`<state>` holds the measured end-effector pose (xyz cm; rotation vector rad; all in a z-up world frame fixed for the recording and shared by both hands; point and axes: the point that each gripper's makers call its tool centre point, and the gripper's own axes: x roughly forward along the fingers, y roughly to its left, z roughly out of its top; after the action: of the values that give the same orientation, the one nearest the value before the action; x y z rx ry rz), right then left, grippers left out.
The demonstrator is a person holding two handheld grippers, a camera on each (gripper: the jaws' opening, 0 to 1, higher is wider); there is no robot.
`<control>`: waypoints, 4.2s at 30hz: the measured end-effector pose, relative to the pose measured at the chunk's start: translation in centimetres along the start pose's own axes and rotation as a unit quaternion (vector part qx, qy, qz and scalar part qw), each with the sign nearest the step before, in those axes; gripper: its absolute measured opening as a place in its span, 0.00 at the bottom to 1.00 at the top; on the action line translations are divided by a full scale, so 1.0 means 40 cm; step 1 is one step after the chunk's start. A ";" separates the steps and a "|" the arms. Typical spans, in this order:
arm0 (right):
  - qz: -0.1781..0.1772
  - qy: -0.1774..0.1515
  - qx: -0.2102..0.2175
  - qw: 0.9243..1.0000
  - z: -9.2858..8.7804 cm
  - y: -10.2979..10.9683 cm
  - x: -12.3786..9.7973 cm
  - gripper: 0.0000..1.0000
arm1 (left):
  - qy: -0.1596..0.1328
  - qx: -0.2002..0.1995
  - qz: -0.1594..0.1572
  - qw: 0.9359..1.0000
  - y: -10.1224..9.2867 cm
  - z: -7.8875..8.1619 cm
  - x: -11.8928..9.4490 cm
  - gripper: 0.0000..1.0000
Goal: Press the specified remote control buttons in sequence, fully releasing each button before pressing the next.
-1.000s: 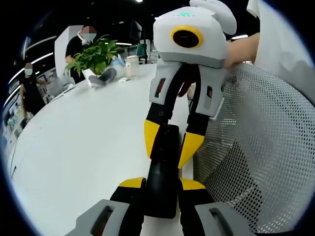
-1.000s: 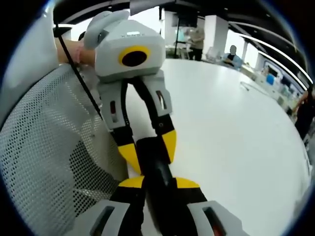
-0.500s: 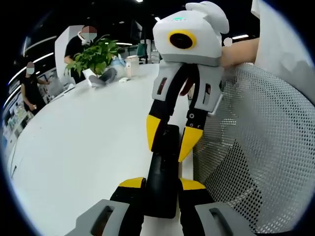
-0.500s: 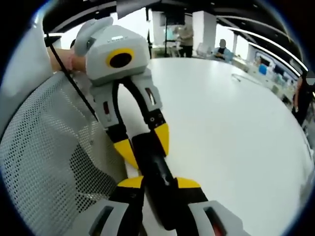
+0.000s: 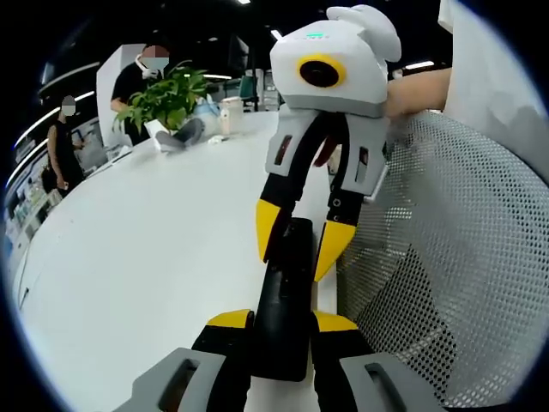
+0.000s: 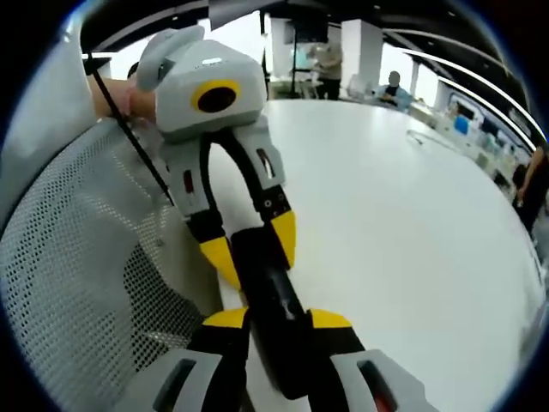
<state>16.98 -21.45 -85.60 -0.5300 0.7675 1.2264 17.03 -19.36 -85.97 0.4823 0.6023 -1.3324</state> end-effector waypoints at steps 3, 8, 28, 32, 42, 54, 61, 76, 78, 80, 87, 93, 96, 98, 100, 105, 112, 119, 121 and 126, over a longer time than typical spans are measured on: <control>-0.003 0.013 -0.004 1.000 -0.014 -0.004 0.000 0.25 | 0.000 -0.001 0.000 1.000 0.000 -0.001 0.000 0.25; -0.003 0.014 -0.010 1.000 -0.012 -0.002 0.000 0.25 | 0.000 -0.001 0.000 1.000 0.000 0.000 0.001 0.25; 0.004 0.028 -0.052 0.998 -0.026 -0.009 0.008 0.25 | -0.001 0.001 -0.001 1.000 0.000 0.001 0.000 0.25; 0.004 0.029 -0.063 0.998 -0.023 -0.005 0.008 0.24 | 0.012 0.007 0.000 1.000 -0.002 0.002 0.003 0.25; 0.001 0.029 -0.072 0.997 -0.017 -0.001 0.012 0.23 | 0.020 -0.003 0.009 1.000 0.006 0.000 -0.001 0.26; 0.000 0.018 -0.048 0.999 -0.013 -0.003 0.016 0.23 | 0.029 -0.042 0.026 0.998 0.025 -0.002 -0.021 0.31; 0.001 0.015 -0.044 0.999 -0.013 -0.004 0.016 0.23 | 0.027 -0.080 0.034 0.996 0.041 -0.004 -0.031 0.37; 0.001 0.015 -0.044 0.999 -0.015 -0.006 0.016 0.23 | -0.008 -0.126 0.063 0.990 0.087 0.030 -0.069 0.49; 0.001 0.015 -0.044 0.999 -0.015 -0.006 0.016 0.23 | -0.019 -0.131 0.075 0.988 0.098 0.037 -0.081 0.51; 0.001 0.015 -0.043 0.999 -0.015 -0.007 0.017 0.23 | -0.014 -0.124 0.091 0.988 0.107 0.032 -0.090 0.51; 0.001 0.015 -0.043 0.999 -0.015 -0.008 0.017 0.23 | -0.023 -0.130 0.122 0.984 0.126 0.034 -0.118 0.59; 0.002 0.014 -0.043 0.999 -0.015 -0.008 0.017 0.23 | -0.063 -0.147 0.156 0.975 0.158 0.069 -0.154 0.66; 0.002 0.014 -0.043 0.999 -0.016 -0.008 0.017 0.23 | -0.079 -0.149 0.173 0.970 0.169 0.082 -0.170 0.70; 0.002 0.014 -0.043 0.999 -0.015 -0.008 0.017 0.23 | -0.090 -0.155 0.180 0.967 0.173 0.088 -0.180 0.70; 0.002 0.013 -0.042 0.999 -0.015 -0.008 0.017 0.23 | -0.102 -0.164 0.186 0.964 0.176 0.094 -0.190 0.74; 0.002 0.012 -0.043 0.999 -0.014 -0.007 0.018 0.23 | -0.200 -0.237 0.198 0.930 0.200 0.149 -0.245 0.83; 0.002 0.012 -0.043 0.999 -0.013 -0.006 0.019 0.23 | -0.261 -0.254 0.234 0.902 0.240 0.161 -0.312 1.00; 0.002 0.012 -0.043 0.999 -0.013 -0.006 0.018 0.23 | -0.285 -0.244 0.280 0.884 0.266 0.172 -0.361 1.00; 0.002 0.011 -0.043 0.999 -0.013 -0.006 0.018 0.23 | -0.327 -0.255 0.278 0.867 0.266 0.195 -0.386 1.00; 0.002 0.011 -0.043 0.999 -0.012 -0.006 0.018 0.23 | -0.399 -0.253 0.292 0.831 0.268 0.233 -0.463 1.00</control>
<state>17.21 -21.42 -86.49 -0.6126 0.7376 1.2630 26.43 -9.59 -66.97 -0.3290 0.0571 -0.6314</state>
